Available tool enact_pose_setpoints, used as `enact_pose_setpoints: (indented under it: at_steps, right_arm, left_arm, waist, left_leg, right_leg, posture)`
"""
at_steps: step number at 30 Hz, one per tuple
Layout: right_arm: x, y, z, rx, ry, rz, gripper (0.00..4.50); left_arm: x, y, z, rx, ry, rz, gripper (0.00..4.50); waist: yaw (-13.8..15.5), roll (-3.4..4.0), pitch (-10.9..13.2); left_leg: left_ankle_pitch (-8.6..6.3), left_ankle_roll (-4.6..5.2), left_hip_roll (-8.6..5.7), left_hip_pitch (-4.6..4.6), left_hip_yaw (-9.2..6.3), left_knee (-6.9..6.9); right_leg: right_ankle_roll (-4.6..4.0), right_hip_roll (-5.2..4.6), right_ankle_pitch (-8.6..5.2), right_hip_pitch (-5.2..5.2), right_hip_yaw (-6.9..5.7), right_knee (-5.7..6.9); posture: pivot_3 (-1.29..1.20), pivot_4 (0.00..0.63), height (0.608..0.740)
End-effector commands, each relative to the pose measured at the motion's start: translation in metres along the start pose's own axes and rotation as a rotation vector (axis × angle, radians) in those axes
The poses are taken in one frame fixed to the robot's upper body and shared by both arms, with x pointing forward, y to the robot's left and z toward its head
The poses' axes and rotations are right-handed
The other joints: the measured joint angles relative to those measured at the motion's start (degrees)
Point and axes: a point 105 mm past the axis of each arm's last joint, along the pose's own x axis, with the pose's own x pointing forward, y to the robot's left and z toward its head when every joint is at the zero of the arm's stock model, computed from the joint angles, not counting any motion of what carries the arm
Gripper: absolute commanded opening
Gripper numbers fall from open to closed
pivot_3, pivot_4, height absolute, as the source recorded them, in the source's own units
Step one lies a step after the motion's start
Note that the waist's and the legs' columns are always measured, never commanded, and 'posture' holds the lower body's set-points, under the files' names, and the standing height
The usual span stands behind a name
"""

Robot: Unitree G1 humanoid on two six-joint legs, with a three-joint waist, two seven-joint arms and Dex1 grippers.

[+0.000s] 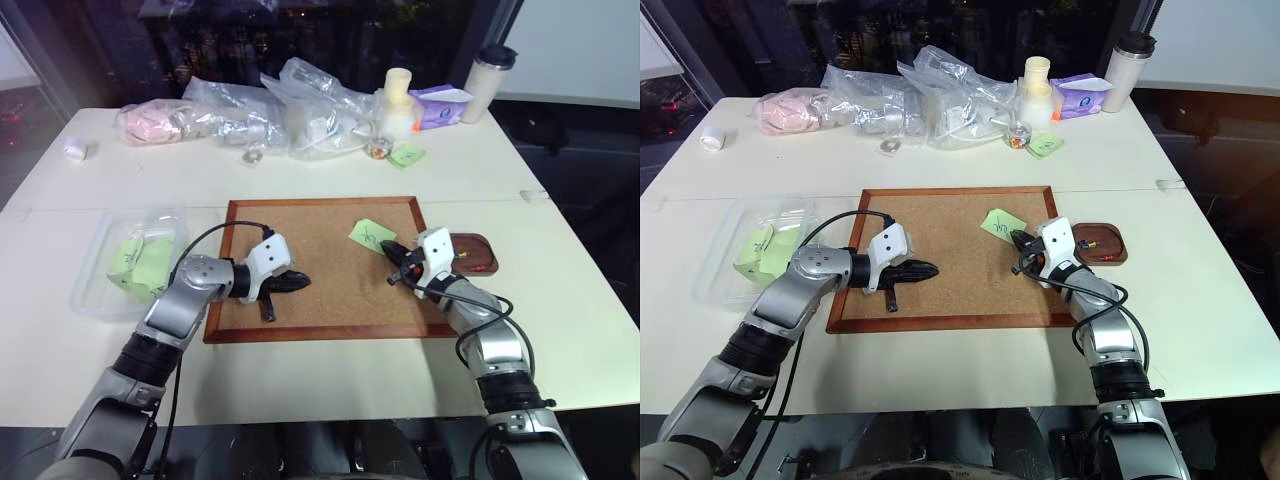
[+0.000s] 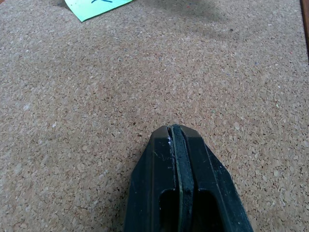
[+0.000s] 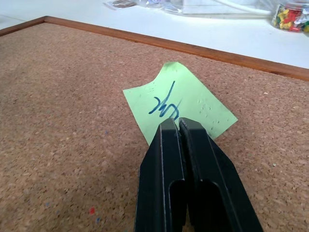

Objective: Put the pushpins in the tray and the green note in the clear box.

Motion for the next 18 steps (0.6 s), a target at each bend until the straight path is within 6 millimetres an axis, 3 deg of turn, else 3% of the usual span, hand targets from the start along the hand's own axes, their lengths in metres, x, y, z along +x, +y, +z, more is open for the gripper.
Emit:
enact_pose_setpoints:
  at_steps: [1, 12, 15, 18]
  right_arm:
    - [-0.002, -0.006, 0.025, -0.029, -0.073, -0.018, 0.04]
    - [-0.008, -0.007, 0.041, -0.002, -0.129, -0.058, 0.04]
    - [-0.009, -0.009, 0.042, 0.003, -0.132, -0.066, 0.04]
    - [-0.009, -0.008, 0.041, 0.012, -0.132, -0.069, 0.04]
  left_arm:
    - [-0.007, -0.001, -0.033, -0.064, 0.117, 0.014, 0.00]
    - [-0.010, -0.008, -0.037, -0.070, 0.125, -0.014, 0.00]
    - [-0.010, -0.007, -0.032, -0.069, 0.113, -0.023, 0.00]
    - [-0.023, -0.002, -0.016, -0.129, 0.046, -0.043, 0.00]
  waist:
    - [0.0, 0.00, 0.0]
    - [-1.2, 0.01, 0.0]
    - [-1.2, 0.01, 0.0]
    - [-1.3, 0.00, 0.0]
  left_leg:
    - [0.00, 0.00, 0.00, -0.01, 0.00, 0.00]
    - [0.00, 0.00, 0.03, -0.01, -0.01, -0.06]
    - [0.00, 0.00, 0.04, -0.01, 0.00, -0.06]
    - [0.00, 0.00, 0.04, -0.02, 0.01, -0.06]
  right_leg:
    - [0.00, 0.00, 0.00, -0.01, 0.00, 0.00]
    - [0.00, 0.03, 0.00, -0.04, 0.02, 0.00]
    - [-0.01, 0.04, 0.00, -0.04, 0.02, 0.00]
    - [-0.01, 0.04, 0.00, -0.07, 0.03, 0.00]
  posture:
    - [0.00, 0.150, 0.734]
    - [0.00, 0.150, 0.734]
    - [0.00, 0.150, 0.734]
    - [0.00, 0.150, 0.734]
